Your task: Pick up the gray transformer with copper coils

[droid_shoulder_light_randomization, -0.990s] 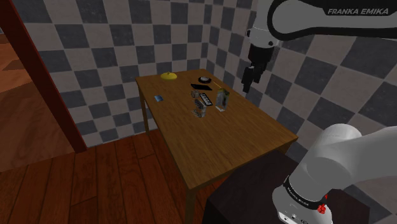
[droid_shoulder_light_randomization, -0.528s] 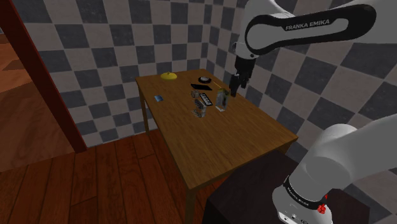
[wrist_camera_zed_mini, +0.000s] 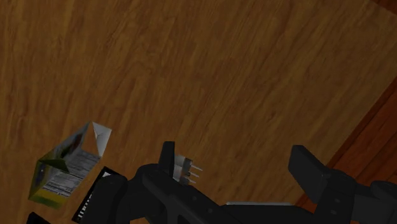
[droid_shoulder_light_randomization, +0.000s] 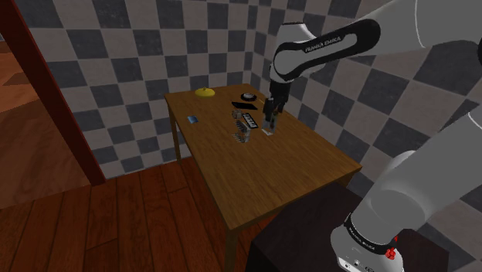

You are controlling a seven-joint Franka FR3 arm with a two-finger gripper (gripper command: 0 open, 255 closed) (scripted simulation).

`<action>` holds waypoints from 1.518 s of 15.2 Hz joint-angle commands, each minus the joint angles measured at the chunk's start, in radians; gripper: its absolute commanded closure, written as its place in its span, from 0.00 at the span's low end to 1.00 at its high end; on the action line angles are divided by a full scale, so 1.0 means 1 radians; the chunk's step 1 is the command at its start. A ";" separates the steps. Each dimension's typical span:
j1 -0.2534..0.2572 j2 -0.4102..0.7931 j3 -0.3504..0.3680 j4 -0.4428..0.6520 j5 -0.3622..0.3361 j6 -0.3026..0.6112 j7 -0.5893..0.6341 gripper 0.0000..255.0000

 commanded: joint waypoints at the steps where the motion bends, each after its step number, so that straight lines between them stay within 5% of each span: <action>1: 0.001 0.079 -0.009 0.031 0.015 0.049 -0.014 0.00; 17: -0.061 0.716 -0.014 0.499 0.189 0.205 -0.180 0.00; 23: -0.064 0.759 -0.009 0.490 0.197 0.255 -0.187 0.00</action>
